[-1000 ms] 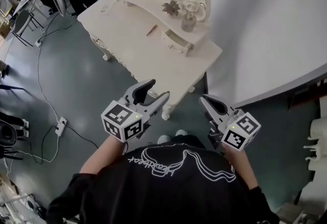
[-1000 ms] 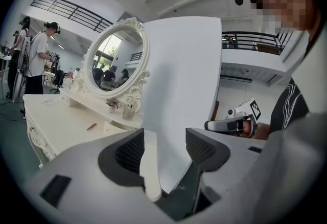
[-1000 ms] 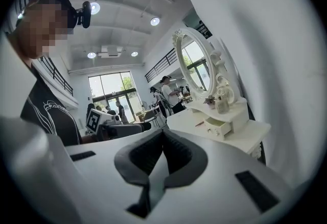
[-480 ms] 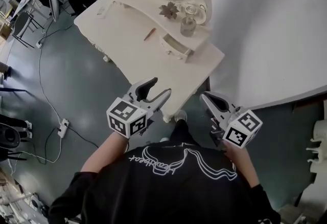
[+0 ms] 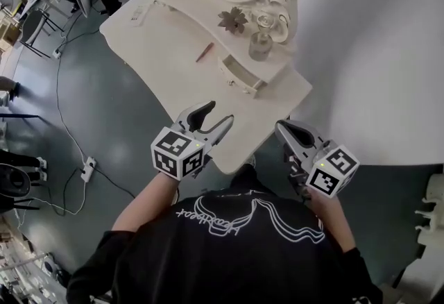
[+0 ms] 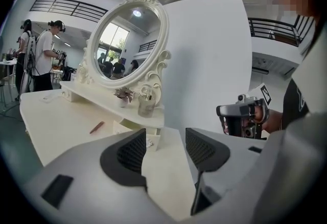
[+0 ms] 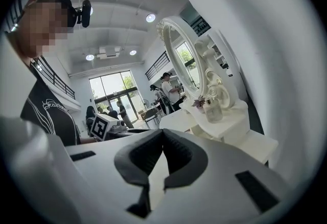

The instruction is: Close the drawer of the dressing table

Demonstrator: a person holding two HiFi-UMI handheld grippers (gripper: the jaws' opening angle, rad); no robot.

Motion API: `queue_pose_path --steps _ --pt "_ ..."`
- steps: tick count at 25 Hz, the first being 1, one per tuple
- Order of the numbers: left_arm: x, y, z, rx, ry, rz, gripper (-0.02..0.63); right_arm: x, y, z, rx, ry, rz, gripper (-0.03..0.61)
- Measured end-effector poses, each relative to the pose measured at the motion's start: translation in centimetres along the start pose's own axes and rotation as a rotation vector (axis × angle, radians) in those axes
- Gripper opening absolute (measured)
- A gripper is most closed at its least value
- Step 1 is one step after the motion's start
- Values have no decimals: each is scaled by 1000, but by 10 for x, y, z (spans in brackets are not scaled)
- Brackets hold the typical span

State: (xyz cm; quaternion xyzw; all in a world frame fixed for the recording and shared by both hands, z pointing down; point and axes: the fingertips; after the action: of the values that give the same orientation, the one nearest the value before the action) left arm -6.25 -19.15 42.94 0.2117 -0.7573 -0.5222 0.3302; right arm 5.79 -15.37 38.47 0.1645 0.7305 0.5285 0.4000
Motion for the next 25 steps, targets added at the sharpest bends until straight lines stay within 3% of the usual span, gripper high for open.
queue_pose_path --steps 14,25 --pt "54 35 -70 112 -38 -28 242 -57 4 -20 63 25 -33 5" --pt "87 72 -103 213 -67 -175 241 -83 10 -24 94 33 -62 5"
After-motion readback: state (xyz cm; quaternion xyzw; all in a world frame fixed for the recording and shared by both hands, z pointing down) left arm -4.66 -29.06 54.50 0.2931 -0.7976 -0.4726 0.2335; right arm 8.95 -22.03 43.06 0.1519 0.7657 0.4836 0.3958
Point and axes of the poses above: the fingertips, and each gripper's own axes: z backward along the fingers, x to its left, y out of its underside, and after that the axes turned 5 degrees about -x, right-handed
